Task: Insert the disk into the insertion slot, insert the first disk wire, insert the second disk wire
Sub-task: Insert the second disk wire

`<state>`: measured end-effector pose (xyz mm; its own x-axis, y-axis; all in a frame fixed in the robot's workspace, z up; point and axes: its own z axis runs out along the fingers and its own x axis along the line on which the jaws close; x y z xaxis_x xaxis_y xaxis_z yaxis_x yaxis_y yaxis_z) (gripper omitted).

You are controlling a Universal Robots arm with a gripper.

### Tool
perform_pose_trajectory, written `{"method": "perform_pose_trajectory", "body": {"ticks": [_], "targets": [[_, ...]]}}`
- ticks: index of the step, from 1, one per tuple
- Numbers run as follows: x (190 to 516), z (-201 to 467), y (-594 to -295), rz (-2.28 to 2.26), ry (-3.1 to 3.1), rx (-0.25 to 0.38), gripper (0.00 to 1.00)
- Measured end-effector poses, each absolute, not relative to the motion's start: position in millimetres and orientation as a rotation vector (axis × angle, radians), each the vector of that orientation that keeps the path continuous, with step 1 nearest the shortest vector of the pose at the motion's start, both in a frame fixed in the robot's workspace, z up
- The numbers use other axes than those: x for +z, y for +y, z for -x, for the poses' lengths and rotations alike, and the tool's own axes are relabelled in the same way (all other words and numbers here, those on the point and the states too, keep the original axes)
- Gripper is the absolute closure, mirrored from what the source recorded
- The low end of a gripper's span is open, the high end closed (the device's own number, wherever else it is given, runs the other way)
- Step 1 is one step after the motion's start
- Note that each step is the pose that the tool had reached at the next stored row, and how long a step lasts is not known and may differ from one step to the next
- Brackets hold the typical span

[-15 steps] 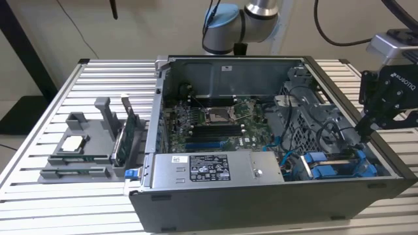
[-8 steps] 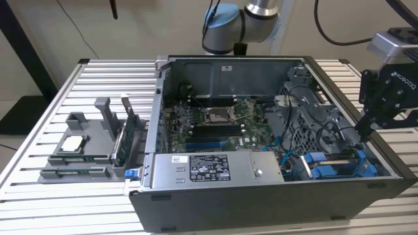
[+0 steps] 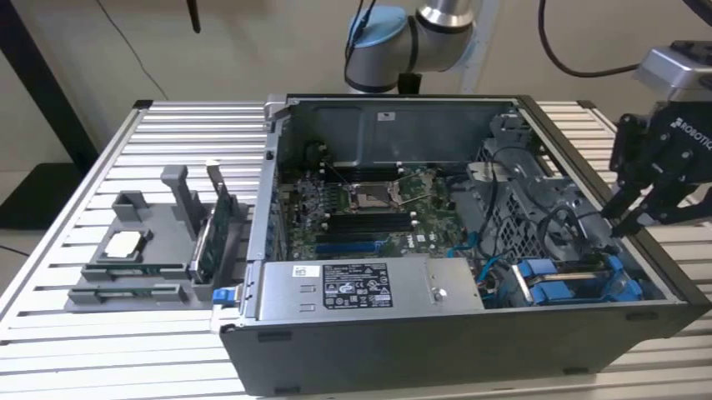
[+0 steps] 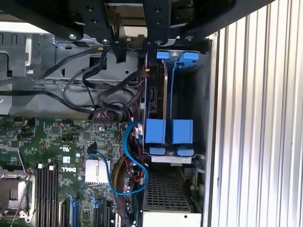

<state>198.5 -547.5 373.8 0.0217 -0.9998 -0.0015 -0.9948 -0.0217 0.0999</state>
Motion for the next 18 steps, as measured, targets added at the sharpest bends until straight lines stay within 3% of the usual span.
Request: {"method": "perform_pose_trajectory", "body": {"ticks": [18], "targets": [[373,-214,-551,-2.144,-2.099,-0.193,0.68]]}}
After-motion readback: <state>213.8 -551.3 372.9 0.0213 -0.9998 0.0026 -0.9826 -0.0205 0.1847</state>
